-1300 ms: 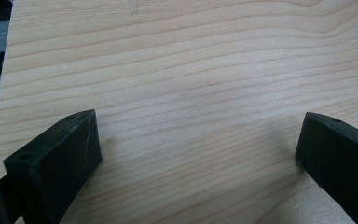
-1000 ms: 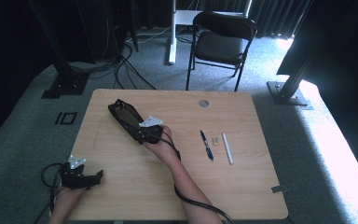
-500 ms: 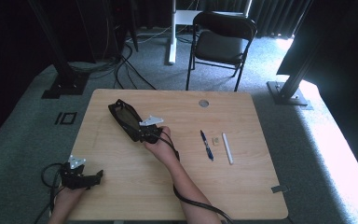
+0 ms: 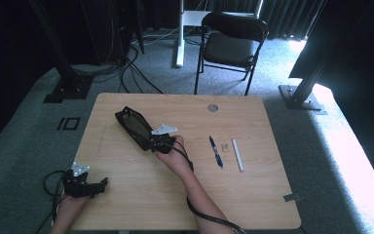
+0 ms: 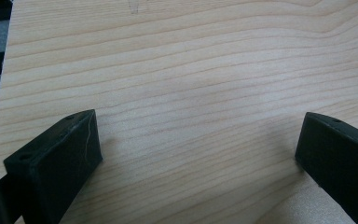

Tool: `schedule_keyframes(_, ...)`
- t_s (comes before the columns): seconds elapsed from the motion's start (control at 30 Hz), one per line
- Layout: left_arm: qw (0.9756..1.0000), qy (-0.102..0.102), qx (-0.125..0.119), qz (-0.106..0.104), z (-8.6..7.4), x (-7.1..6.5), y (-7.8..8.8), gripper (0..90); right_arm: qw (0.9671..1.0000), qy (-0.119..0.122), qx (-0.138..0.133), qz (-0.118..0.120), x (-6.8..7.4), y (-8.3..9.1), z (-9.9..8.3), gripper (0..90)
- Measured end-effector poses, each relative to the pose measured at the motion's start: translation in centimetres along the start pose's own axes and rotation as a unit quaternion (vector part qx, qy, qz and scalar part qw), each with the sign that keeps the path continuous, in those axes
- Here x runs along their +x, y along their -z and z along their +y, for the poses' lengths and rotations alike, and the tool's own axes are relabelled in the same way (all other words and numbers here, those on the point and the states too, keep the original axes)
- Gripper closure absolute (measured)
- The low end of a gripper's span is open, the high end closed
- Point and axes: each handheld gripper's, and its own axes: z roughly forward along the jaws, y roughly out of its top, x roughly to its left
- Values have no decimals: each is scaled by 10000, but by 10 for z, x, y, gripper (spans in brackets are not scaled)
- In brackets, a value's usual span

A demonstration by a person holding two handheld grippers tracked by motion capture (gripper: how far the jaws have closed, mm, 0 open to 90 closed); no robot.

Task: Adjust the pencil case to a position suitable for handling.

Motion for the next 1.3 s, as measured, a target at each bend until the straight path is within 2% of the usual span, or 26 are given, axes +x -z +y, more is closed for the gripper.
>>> schedule_keyframes(0.23, 10000, 0, 0, 0, 0, 0, 0, 4, 9999, 97, 96, 54, -1, 11, -8, 729)
schedule_keyframes(0.7, 10000, 1, -1, 0, 0, 0, 0, 4, 9999, -2, 57, 86, -9, 34, -25, 728)
schedule_keyframes(0.9, 10000, 1, -1, -1, 0, 0, 0, 4, 9998, -117, 53, 138, -10, 42, -32, 729)
schedule_keyframes(1.3, 10000, 1, 0, 0, 0, 0, 0, 4, 9998, -124, 56, 155, -13, 60, -46, 729)
